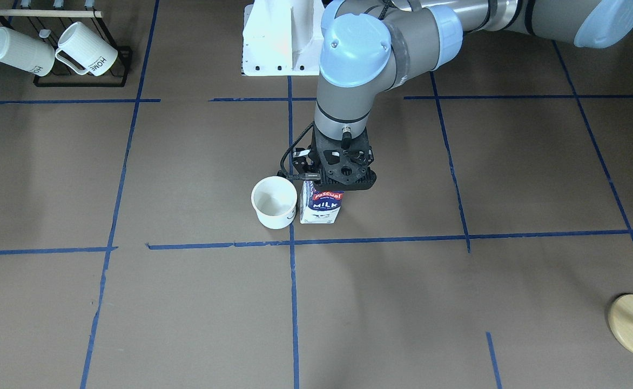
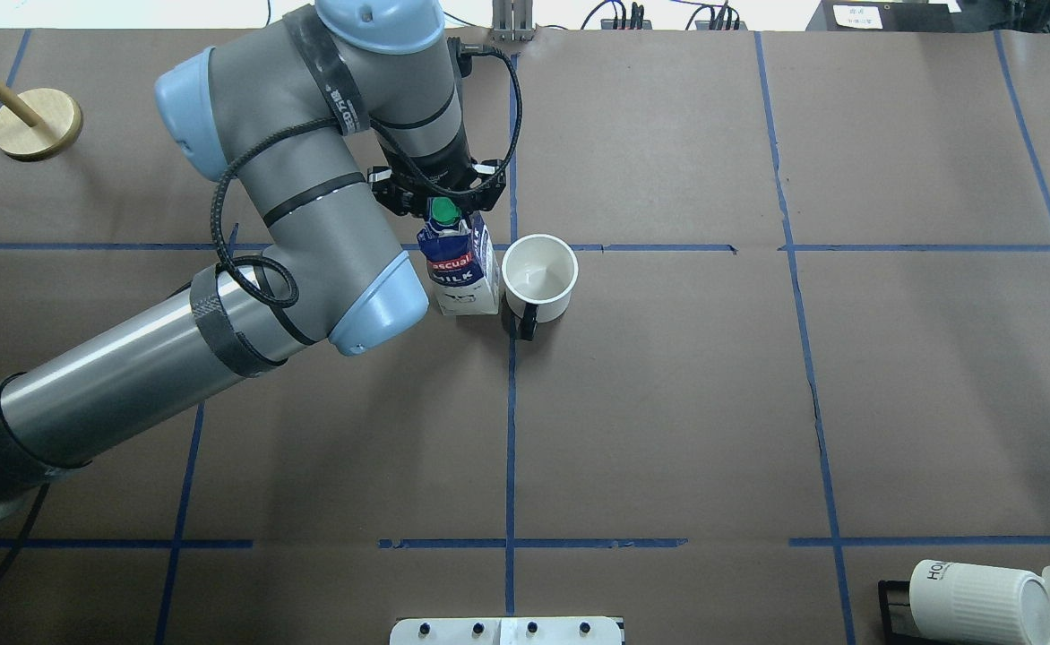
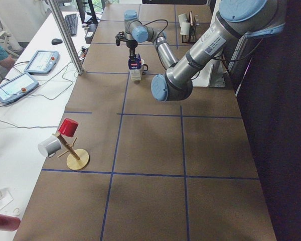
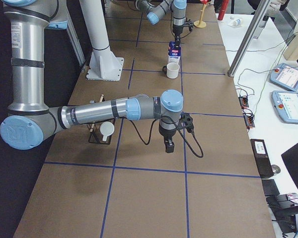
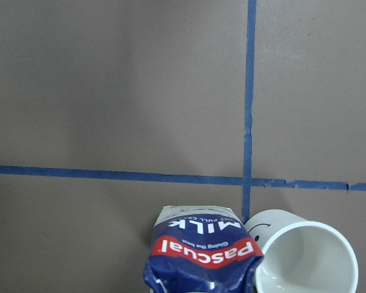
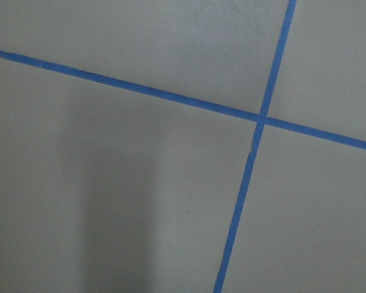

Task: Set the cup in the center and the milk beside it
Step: 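Carry the milk carton with the left gripper beside the white mug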

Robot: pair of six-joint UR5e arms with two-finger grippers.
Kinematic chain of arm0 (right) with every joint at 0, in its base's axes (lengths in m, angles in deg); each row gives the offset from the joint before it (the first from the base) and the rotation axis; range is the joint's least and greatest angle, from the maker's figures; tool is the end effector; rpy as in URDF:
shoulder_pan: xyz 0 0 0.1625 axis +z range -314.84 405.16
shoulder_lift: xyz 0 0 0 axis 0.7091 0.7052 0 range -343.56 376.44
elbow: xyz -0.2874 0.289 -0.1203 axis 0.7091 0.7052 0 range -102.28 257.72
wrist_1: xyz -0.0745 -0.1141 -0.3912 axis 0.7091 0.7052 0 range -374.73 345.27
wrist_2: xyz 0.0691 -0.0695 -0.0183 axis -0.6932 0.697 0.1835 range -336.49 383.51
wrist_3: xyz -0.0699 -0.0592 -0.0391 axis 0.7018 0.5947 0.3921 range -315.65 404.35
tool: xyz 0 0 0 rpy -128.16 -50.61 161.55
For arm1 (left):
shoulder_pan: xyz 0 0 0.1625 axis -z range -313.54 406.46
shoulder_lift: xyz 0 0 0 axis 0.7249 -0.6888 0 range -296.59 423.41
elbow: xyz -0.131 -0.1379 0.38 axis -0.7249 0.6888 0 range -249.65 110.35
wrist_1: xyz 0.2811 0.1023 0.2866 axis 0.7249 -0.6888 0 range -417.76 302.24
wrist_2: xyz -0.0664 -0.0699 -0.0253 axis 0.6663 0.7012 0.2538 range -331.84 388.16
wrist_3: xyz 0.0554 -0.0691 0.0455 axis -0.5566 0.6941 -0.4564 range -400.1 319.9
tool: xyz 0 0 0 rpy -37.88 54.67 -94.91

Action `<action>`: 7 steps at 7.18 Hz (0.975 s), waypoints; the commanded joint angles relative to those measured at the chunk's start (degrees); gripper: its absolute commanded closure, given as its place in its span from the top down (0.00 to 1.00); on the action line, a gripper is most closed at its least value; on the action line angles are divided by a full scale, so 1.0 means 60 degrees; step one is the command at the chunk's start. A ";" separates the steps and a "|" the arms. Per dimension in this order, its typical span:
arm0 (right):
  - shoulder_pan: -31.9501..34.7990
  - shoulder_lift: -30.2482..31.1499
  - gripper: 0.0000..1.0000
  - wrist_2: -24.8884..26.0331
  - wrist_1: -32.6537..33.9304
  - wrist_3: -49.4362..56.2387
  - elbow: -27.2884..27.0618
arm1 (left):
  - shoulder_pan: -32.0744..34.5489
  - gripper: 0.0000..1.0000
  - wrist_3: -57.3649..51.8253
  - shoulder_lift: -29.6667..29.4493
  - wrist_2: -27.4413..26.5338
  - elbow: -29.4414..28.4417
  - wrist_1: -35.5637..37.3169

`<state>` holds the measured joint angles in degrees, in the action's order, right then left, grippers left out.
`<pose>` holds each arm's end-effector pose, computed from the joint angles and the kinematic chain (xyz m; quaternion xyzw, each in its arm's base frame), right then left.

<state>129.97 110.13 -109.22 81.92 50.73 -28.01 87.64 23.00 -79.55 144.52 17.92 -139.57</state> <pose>0.0236 -0.4664 0.5683 0.0475 -0.3634 -0.1108 0.9238 0.4850 -0.5427 0.1145 0.0206 0.4104 -0.0311 0.9112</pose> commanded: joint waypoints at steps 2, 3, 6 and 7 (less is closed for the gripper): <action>0.0000 0.0000 1.00 0.0017 0.0005 0.0007 0.0014 | -0.0081 0.87 0.0001 0.0125 -0.0131 0.0024 -0.0003; 0.0000 -0.0014 1.00 0.0017 0.0005 0.0007 0.0028 | -0.0052 1.00 -0.0028 0.0154 -0.0146 0.0184 0.0011; 0.0000 0.0000 1.00 0.0016 0.0005 0.0022 0.0058 | 0.0777 1.00 -0.2303 0.0518 0.0451 0.2507 0.3018; 0.0000 0.0000 1.00 0.0017 0.0005 0.0007 0.0072 | 0.1828 1.00 -0.3851 0.1681 0.1484 0.3196 0.3087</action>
<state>129.97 110.12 -109.15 81.95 50.83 -27.67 92.21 10.08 -75.51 147.68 31.41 -124.73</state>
